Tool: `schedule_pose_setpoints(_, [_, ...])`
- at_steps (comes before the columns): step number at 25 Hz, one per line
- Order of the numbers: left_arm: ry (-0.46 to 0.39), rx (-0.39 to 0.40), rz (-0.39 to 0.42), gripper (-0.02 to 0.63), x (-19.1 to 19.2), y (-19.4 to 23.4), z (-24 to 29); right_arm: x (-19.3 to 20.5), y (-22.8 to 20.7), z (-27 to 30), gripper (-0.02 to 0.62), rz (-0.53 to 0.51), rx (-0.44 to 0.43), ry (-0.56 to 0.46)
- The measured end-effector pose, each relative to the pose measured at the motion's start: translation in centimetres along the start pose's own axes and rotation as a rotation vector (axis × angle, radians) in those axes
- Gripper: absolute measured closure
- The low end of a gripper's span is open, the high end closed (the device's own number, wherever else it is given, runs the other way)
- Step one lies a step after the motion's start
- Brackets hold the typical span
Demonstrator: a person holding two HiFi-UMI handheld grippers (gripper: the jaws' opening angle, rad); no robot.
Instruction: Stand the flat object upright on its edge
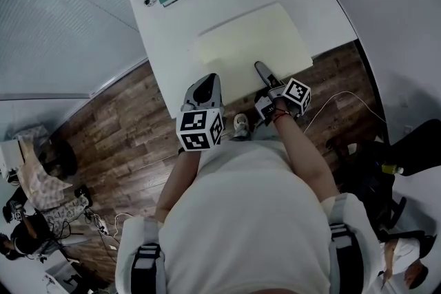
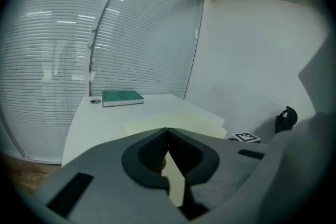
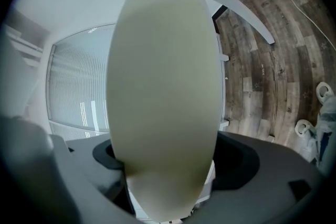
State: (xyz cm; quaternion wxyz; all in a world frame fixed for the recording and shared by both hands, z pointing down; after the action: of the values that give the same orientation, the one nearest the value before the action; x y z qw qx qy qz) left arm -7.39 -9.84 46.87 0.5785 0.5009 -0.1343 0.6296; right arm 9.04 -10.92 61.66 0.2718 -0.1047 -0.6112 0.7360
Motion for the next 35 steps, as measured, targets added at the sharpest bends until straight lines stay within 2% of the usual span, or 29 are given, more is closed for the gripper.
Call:
schedule_pose_setpoints(19, [-0.008, 0.000, 0.003, 0.588, 0.0, 0.1, -0.5, 0.1, -0.3, -0.6, 0.169, -0.022, 0.017, 0.004])
schedule_pose_setpoints(24, [-0.009, 0.002, -0.002, 0.588, 0.1, 0.1, -0.5, 0.5, 0.2, -2.4, 0.226, -0.050, 0.007, 0.001])
schedule_pose_setpoints(35, [-0.001, 0.037, 0.014, 0.588, 0.8, -1.5, -0.5, -0.8, 1.2, -5.9, 0.295, -0.092, 0.008, -0.061])
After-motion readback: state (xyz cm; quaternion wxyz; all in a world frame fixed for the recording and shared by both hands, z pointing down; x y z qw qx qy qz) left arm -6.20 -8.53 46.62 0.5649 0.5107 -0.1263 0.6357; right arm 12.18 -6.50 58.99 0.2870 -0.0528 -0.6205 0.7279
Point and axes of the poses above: the fingertips, and each gripper's own axes: z forward along the fingers, y to its left, x out of its underside, the point moved 3 cm from there along -z, backward along the fingers, and after that the axes turned 15 degrees about -z, right-handed, at the moved point
